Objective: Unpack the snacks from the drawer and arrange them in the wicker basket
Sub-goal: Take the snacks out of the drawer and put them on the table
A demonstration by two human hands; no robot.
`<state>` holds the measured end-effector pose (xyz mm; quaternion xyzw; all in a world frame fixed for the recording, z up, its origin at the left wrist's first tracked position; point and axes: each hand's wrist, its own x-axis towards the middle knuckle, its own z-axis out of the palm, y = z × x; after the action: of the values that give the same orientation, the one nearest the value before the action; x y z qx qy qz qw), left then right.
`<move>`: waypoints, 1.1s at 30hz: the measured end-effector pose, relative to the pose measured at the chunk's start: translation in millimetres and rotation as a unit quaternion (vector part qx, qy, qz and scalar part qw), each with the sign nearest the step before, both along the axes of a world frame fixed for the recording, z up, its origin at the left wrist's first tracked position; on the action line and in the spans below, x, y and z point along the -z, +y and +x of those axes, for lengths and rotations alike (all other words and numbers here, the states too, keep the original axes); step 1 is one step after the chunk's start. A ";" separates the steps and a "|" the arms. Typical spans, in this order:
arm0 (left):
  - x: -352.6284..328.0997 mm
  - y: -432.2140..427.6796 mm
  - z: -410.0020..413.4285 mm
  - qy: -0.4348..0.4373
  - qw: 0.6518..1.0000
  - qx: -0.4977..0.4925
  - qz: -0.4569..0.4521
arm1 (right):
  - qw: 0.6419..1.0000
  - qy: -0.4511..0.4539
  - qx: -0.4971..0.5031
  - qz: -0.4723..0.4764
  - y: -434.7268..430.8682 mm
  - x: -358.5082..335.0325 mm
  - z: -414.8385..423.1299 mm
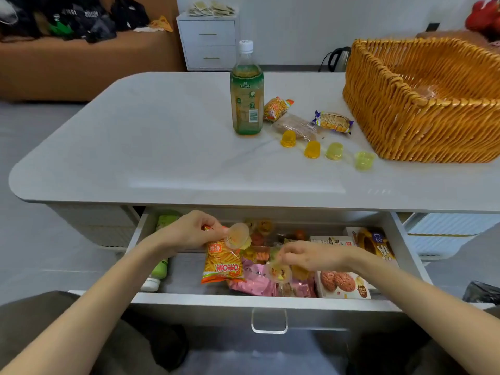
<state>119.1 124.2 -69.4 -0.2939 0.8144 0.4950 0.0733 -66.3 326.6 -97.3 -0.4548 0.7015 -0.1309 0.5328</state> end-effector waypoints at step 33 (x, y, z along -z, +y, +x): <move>-36.3 -0.5 -228.6 0.169 0.939 -0.300 0.014 | 0.773 0.442 0.303 -0.339 -36.5 -46.8 -167.6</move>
<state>-109.5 123.7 -33.1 -0.4352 0.6816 0.5481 -0.2134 -233.9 290.1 -50.5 -0.3773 0.8715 -0.2995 -0.0919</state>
